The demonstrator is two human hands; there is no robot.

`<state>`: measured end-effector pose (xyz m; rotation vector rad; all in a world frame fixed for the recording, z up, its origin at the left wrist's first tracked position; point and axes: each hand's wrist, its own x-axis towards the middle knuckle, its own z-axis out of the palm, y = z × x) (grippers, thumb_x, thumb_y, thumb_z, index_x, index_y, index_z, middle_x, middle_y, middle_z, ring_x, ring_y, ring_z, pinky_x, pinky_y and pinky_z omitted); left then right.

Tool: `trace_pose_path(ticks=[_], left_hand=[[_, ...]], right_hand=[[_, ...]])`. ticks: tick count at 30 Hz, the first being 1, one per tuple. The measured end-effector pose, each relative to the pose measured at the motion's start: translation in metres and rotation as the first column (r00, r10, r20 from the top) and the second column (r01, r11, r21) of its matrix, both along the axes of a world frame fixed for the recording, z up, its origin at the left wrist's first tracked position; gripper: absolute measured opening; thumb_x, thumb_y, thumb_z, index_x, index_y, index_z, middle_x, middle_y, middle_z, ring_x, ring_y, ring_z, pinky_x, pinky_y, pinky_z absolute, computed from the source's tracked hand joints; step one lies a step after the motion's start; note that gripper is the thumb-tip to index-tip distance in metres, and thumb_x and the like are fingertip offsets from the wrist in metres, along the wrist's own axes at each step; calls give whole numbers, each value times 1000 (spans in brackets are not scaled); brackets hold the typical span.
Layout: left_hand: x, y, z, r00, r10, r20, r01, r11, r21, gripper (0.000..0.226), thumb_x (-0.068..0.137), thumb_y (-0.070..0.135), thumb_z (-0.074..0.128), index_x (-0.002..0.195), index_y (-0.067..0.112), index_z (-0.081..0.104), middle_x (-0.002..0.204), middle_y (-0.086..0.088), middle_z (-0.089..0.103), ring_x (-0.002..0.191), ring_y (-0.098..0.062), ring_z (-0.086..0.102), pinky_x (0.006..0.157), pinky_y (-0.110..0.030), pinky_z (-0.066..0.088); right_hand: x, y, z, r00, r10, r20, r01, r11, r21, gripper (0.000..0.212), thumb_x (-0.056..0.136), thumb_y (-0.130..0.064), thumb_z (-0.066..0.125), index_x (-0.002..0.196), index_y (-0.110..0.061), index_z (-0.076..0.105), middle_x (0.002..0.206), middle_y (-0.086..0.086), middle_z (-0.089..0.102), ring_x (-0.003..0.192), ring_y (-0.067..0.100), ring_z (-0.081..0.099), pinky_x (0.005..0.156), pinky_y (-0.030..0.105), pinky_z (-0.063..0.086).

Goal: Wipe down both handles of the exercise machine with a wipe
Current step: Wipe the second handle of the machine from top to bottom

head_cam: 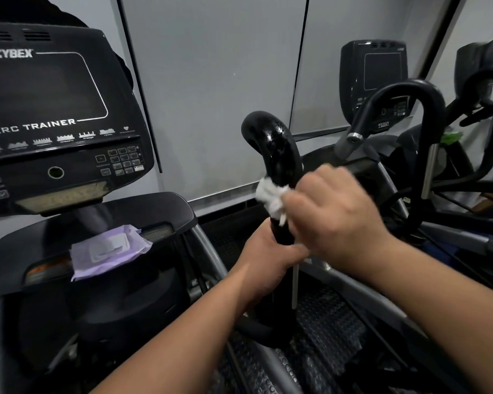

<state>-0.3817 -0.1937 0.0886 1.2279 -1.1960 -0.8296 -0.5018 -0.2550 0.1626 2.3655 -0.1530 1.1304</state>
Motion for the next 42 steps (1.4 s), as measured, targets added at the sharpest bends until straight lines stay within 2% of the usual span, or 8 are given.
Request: trace_pose_path(ticks=[7, 11, 16, 20, 25, 29, 33, 42], left_hand=[[-5, 3, -1, 1000, 5, 1, -5, 1000, 7, 18, 73, 2, 68, 82, 14, 60, 75, 6, 59, 76, -8, 52, 70, -34, 44], [-6, 2, -3, 998, 61, -25, -59, 994, 88, 21, 78, 8, 74, 93, 13, 61, 81, 3, 63, 76, -7, 58, 76, -30, 48], [-9, 2, -1, 999, 18, -32, -17, 999, 42, 18, 75, 4, 71, 86, 14, 61, 76, 0, 57, 74, -15, 50, 70, -37, 42], [-10, 2, -4, 997, 71, -4, -70, 995, 68, 33, 69, 19, 72, 95, 4, 59, 80, 0, 61, 77, -12, 56, 75, -39, 48], [-8, 2, 0, 999, 8, 40, -9, 1000, 7, 19, 77, 0, 68, 95, 5, 64, 85, -4, 68, 84, -12, 60, 74, -41, 53], [-8, 1, -4, 998, 50, -27, -49, 999, 21, 34, 70, 12, 72, 98, -1, 58, 84, -6, 61, 81, -16, 54, 77, -38, 46], [-7, 0, -3, 999, 34, 17, -34, 999, 6, 35, 75, 10, 77, 105, 3, 61, 93, -20, 67, 86, -15, 59, 78, -48, 53], [-7, 0, -4, 998, 60, 1, -60, 997, 45, 34, 71, 17, 74, 98, 2, 60, 84, -3, 64, 80, -13, 57, 75, -42, 50]], right_hand=[[-13, -3, -17, 996, 80, -39, -78, 996, 49, 7, 88, -7, 57, 92, -9, 52, 69, 13, 50, 62, 29, 43, 55, 45, 36], [-14, -20, 7, 977, -3, 213, -64, 951, 303, 4, 86, 0, 59, 85, 3, 62, 72, 17, 52, 66, 33, 47, 61, 53, 41], [-13, -5, -15, 989, 94, 114, -127, 933, 336, 4, 81, 4, 59, 80, 6, 62, 71, 17, 51, 65, 32, 46, 59, 52, 41], [1, -12, 15, 947, 67, 314, -199, 890, 411, 4, 83, 7, 55, 81, 8, 59, 73, 20, 51, 68, 36, 49, 63, 55, 42], [-3, 7, -18, 985, 129, 112, -157, 941, 300, 6, 79, 1, 62, 77, 6, 65, 71, 17, 52, 63, 32, 47, 56, 49, 42], [8, -4, 13, 964, 64, 257, -147, 937, 317, 12, 82, 2, 58, 87, 6, 68, 71, 18, 51, 63, 35, 49, 57, 50, 45], [9, -1, 7, 992, 107, 67, -113, 988, 101, 16, 86, 0, 57, 86, -1, 72, 68, 16, 51, 58, 29, 44, 52, 45, 39], [9, -8, 20, 997, 54, 49, -59, 994, 94, 16, 93, -7, 57, 84, -1, 69, 70, 15, 51, 61, 32, 47, 55, 47, 40]])
